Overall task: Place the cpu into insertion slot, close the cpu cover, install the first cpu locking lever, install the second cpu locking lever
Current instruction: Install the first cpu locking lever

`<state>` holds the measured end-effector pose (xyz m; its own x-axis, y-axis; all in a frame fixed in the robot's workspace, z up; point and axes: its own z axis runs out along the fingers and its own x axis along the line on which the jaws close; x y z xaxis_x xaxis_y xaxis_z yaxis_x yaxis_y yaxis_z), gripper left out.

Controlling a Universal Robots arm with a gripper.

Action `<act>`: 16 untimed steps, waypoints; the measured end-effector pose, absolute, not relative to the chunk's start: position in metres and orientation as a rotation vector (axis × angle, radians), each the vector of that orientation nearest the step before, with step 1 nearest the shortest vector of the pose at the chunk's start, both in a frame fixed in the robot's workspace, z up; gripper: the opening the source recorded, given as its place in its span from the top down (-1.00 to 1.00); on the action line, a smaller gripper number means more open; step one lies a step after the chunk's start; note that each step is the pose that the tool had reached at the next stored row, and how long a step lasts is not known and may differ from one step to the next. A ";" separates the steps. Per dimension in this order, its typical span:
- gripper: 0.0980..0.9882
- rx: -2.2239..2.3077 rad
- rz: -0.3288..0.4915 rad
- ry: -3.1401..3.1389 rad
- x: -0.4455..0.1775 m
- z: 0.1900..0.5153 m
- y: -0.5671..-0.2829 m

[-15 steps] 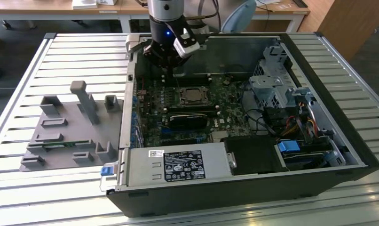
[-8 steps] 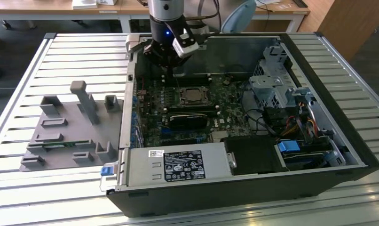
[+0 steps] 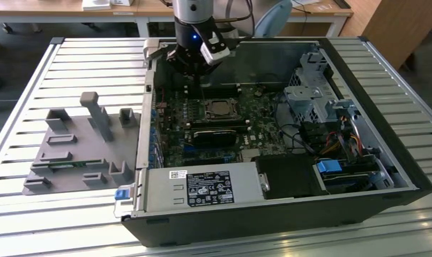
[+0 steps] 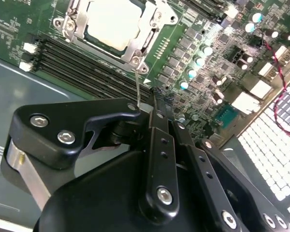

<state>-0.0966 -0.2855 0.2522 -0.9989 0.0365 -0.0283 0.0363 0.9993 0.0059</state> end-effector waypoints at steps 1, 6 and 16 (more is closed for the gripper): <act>0.98 0.057 0.008 3.113 -0.095 0.252 -0.285; 0.98 0.057 0.008 3.113 -0.087 0.252 -0.285; 0.98 0.057 0.009 3.113 -0.062 0.249 -0.285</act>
<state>-0.0619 -0.2846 0.2491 -0.9989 0.0366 -0.0284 0.0364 0.9993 0.0060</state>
